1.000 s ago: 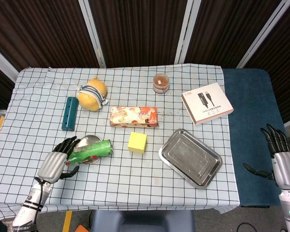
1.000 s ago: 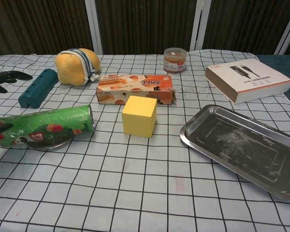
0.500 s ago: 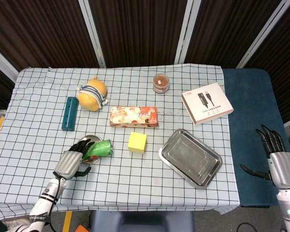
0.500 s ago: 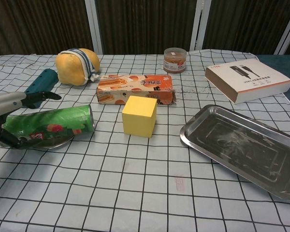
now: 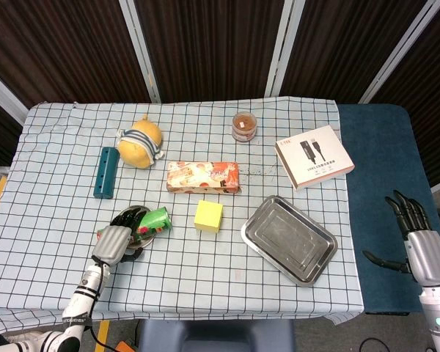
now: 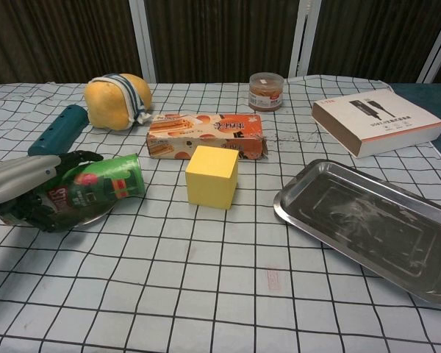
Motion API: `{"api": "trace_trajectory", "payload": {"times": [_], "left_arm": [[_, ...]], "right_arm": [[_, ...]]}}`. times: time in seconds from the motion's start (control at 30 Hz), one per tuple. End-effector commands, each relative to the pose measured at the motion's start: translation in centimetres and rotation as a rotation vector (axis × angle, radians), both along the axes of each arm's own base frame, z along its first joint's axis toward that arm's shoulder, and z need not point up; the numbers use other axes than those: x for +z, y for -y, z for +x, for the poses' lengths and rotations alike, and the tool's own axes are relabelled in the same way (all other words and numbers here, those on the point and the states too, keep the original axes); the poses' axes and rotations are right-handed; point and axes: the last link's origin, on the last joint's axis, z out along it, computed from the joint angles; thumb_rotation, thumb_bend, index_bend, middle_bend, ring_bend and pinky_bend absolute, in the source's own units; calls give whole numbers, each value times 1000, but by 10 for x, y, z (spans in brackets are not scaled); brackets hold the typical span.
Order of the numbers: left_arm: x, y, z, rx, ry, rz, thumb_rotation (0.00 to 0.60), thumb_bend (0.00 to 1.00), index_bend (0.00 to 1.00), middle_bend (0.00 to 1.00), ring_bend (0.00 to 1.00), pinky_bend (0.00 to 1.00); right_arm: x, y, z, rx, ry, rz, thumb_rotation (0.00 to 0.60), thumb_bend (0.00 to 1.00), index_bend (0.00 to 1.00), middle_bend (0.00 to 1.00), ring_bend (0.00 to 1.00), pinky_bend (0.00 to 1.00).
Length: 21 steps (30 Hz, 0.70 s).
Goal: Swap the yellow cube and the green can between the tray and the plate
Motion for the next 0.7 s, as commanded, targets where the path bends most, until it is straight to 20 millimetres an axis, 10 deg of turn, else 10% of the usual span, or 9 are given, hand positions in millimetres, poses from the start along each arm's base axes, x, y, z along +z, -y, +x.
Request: {"api": "trace_trajectory", "payload": {"times": [0.03,0.27,0.5,0.7], "left_arm": [[-3,0,-1,-27,-1,50,600,384,6,180,192,325],[-4,0,1,-90,24,163,600,511,232,424,440,579],[-1,7,6,-124,67,168,600,544,359,489,501,623],[8,56,50,-342,243,57,600,542,381,494,503,624]], "right_arm": [[0,0,0,0,1,0,600,125,0,0,0,0],[0,0,0,-3,2,6,600,125,0,0,0,0],[0,-1,1,1,3,9,600,125,6,0,0,0],[1,-4,1,8,8,4,600,125,17,0,0,0]]}}
